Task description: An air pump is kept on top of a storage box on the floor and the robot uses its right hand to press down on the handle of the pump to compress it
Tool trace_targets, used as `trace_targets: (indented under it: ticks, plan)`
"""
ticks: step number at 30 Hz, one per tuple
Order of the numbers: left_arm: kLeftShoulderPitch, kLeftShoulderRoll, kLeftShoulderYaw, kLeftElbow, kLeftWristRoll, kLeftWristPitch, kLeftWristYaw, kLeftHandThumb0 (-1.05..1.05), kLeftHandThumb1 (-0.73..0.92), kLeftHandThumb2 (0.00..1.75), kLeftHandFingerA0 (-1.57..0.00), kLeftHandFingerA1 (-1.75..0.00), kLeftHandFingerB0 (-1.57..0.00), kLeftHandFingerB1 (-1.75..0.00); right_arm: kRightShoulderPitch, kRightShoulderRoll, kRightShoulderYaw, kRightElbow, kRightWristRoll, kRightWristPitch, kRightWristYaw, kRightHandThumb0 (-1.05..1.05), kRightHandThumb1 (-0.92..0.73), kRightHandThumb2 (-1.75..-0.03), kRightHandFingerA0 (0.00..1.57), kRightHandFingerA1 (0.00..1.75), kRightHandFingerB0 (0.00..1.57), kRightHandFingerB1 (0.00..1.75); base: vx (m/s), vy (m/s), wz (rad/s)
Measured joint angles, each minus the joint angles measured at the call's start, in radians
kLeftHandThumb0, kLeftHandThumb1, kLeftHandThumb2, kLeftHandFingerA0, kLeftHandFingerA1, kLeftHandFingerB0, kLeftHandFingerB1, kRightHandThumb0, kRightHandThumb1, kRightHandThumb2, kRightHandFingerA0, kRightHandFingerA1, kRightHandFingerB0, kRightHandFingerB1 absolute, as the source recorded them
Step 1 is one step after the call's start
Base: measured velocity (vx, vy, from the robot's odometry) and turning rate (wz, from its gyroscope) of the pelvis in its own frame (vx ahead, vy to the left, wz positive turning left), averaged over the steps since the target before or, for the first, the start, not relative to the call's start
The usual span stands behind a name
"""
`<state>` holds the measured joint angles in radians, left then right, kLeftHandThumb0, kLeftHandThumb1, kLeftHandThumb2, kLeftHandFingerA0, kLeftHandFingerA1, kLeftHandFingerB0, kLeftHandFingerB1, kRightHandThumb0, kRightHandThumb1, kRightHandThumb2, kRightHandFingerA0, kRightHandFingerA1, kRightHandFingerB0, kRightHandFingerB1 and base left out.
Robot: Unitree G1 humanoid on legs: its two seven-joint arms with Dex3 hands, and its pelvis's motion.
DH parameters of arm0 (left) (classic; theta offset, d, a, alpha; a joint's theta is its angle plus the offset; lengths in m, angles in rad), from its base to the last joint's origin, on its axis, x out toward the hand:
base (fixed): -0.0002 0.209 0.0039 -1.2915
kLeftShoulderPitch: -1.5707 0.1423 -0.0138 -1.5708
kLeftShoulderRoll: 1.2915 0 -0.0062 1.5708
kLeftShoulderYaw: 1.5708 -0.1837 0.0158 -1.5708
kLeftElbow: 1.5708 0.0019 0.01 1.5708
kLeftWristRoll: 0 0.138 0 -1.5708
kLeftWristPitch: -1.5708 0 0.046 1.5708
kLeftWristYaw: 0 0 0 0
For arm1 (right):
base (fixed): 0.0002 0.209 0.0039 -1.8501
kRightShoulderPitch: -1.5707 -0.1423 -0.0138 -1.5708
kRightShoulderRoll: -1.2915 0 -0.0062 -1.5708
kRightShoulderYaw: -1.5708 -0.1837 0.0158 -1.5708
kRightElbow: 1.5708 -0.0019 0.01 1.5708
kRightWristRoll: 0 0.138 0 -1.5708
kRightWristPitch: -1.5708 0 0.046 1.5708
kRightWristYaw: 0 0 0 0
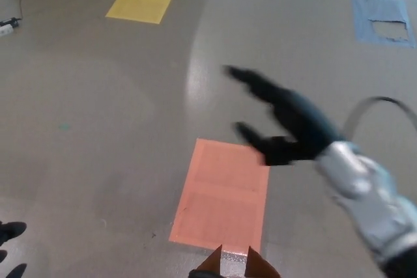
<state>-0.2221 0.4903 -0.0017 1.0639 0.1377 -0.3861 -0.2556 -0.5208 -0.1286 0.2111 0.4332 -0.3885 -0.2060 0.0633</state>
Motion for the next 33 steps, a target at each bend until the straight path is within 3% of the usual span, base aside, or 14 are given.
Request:
trace_targets:
  ticks: [4, 10, 11, 12, 18, 19, 22, 24, 25, 27, 28, 33]
  plan:
    - [-0.003, 0.0, -0.009, 0.012, 0.004, 0.0, 0.001, -0.34, 0.57, 1.13, 0.0, -0.48, 0.0, -0.47, 0.091, -0.059, -0.137, 0.087, 0.039, -0.027, -0.032, -0.33, -0.6, -1.11, 0.0, 0.47, 0.0, 0.46, 0.0, 0.0, 0.0]
    - [-0.009, -0.004, -0.021, 0.014, 0.004, 0.0, 0.001, -0.34, 0.58, 1.13, 0.0, -0.48, 0.0, -0.47, 0.128, -0.071, -0.2, 0.303, 0.051, -0.034, -0.075, -0.33, -0.61, -1.11, 0.0, 0.46, 0.0, 0.45, 0.0, 0.0, 0.0]
    - [-0.009, -0.004, -0.021, 0.014, 0.004, 0.0, 0.001, -0.34, 0.58, 1.14, 0.0, -0.48, 0.0, -0.47, 0.128, -0.071, -0.201, 0.309, 0.051, -0.034, -0.077, -0.6, -0.87, -0.66, 0.21, 0.31, 0.18, 0.29, 0.0, 0.0, 0.0]
    - [-0.009, -0.005, -0.022, 0.015, 0.004, 0.0, 0.001, -0.34, 0.58, 1.14, 0.0, -0.48, 0.0, -0.47, 0.128, -0.071, -0.207, 0.361, 0.052, -0.035, -0.087, -0.33, -0.6, -1.12, 0.0, 0.46, 0.0, 0.45, 0.0, 0.0, 0.0]
    - [-0.006, -0.01, -0.027, 0.016, 0.004, 0.0, 0.001, -0.34, 0.58, 1.13, 0.0, -0.48, 0.0, -0.47, 0.13, -0.071, -0.227, 0.558, 0.052, -0.03, -0.125, -0.33, -0.6, -1.12, 0.0, 0.47, 0.0, 0.46, 0.0, 0.0, 0.0]
    - [-0.006, -0.011, -0.029, 0.017, 0.005, 0.0, 0.001, -0.34, 0.59, 1.14, 0.0, -0.48, 0.0, -0.47, 0.132, -0.071, -0.233, 0.608, 0.054, -0.026, -0.133, -0.67, -0.72, -1.02, 0.05, 0.38, 0.05, 0.36, 0.0, 0.0, 0.0]
    - [-0.006, -0.012, -0.033, 0.02, 0.006, 0.0, 0.002, -0.34, 0.59, 1.14, 0.0, -0.48, 0.0, -0.47, 0.136, -0.072, -0.242, 0.718, 0.058, -0.005, -0.148, -0.72, -0.75, -1.01, 0.07, 0.31, 0.07, 0.29, 0.0, 0.0, 0.0]
    - [-0.006, -0.012, -0.037, 0.022, 0.009, 0.0, 0.004, -0.34, 0.59, 1.14, 0.0, -0.48, 0.0, -0.47, 0.138, -0.073, -0.253, 0.783, 0.064, 0.017, -0.15, -0.66, -0.73, -1.02, 0.04, 0.35, 0.04, 0.34, 0.0, 0.0, 0.0]
    - [-0.006, -0.012, -0.04, 0.025, 0.011, 0.0, 0.007, -0.34, 0.58, 1.14, 0.0, -0.48, 0.0, -0.47, 0.141, -0.074, -0.262, 0.815, 0.07, 0.032, -0.15, -0.73, -0.76, -1.02, 0.04, 0.38, 0.04, 0.37, 0.0, 0.0, 0.0]
    - [-0.011, -0.012, -0.044, 0.032, 0.015, 0.001, 0.013, -0.34, 0.59, 1.14, 0.0, -0.48, 0.0, -0.47, 0.144, -0.077, -0.268, 0.859, 0.078, 0.058, -0.15, -0.78, -0.83, -1.08, 0.06, 0.24, 0.08, 0.23, 0.0, 0.0, 0.0]
    - [-0.019, -0.012, -0.045, 0.037, 0.016, 0.001, 0.014, -0.33, 0.6, 1.14, 0.0, -0.48, 0.0, -0.47, 0.145, -0.081, -0.261, 0.88, 0.078, 0.076, -0.146, -0.75, -0.87, -1.12, 0.03, 0.22, 0.03, 0.2, 0.0, 0.0, 0.0]
    - [-0.066, -0.012, -0.04, 0.057, 0.016, 0.007, 0.022, -0.33, 0.6, 1.14, 0.0, -0.48, 0.0, -0.47, 0.141, -0.097, -0.208, 0.912, 0.068, 0.128, -0.122, -0.75, -0.84, -1.07, 0.06, 0.26, 0.07, 0.22, 0.0, 0.0, 0.0]
